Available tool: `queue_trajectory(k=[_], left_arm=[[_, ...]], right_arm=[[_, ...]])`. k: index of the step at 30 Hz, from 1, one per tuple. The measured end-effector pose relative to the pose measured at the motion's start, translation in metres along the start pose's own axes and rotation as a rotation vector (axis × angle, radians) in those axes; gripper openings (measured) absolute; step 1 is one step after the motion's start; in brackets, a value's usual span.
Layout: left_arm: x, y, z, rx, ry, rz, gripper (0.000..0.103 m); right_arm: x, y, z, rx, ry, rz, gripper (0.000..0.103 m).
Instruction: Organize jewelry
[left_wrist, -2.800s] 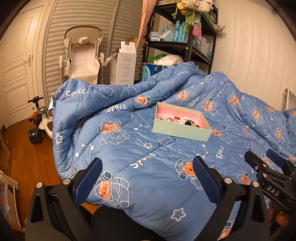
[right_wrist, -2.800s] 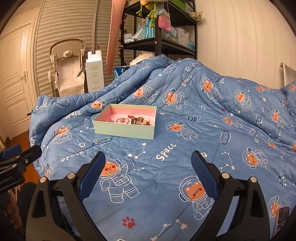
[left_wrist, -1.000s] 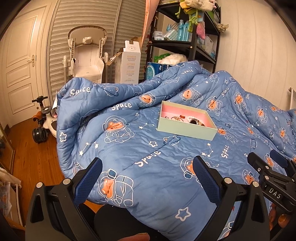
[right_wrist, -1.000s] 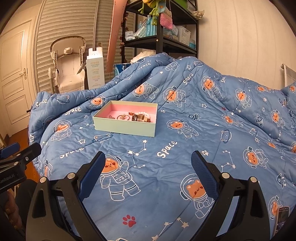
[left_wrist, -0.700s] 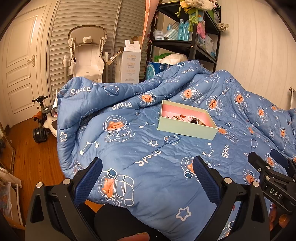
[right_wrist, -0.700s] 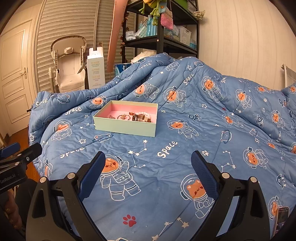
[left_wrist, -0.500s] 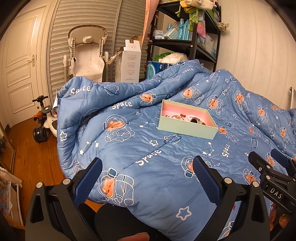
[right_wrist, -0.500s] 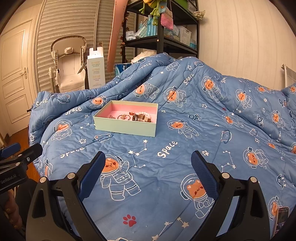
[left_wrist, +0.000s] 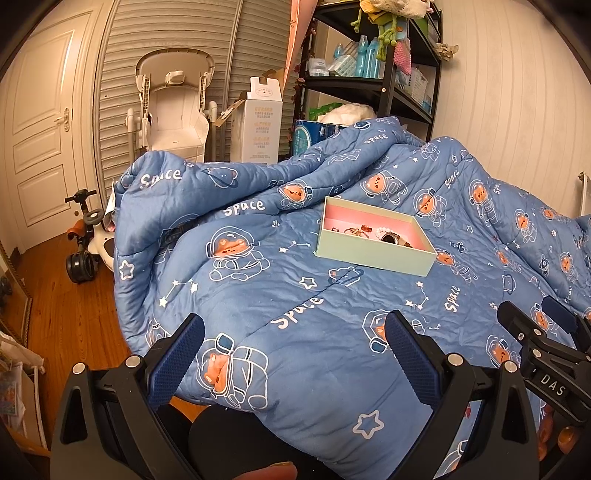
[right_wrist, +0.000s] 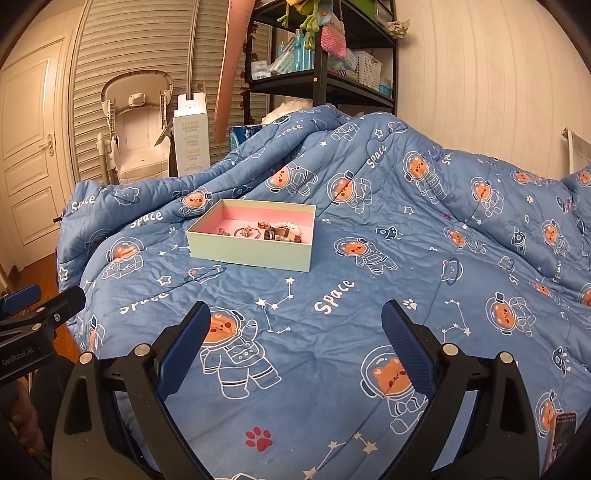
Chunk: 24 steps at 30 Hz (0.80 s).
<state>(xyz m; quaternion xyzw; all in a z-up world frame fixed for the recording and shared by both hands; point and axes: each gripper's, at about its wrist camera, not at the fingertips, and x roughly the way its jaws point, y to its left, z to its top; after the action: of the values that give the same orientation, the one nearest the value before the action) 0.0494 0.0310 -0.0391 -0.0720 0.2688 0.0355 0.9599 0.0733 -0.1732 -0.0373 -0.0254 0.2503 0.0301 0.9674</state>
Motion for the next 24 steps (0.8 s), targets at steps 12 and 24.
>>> queue_trajectory(k=[12,24], left_arm=[[0.0021,-0.0002,-0.0024,0.007,0.008,0.004,0.096],[0.0024,-0.0009,-0.0018,0.006,0.010,0.006,0.096]], right_arm=[[0.0004,0.0000,-0.0001,0.002,0.002,-0.001,0.092],[0.0011,0.0004,-0.0008,0.003,0.003,-0.001,0.092]])
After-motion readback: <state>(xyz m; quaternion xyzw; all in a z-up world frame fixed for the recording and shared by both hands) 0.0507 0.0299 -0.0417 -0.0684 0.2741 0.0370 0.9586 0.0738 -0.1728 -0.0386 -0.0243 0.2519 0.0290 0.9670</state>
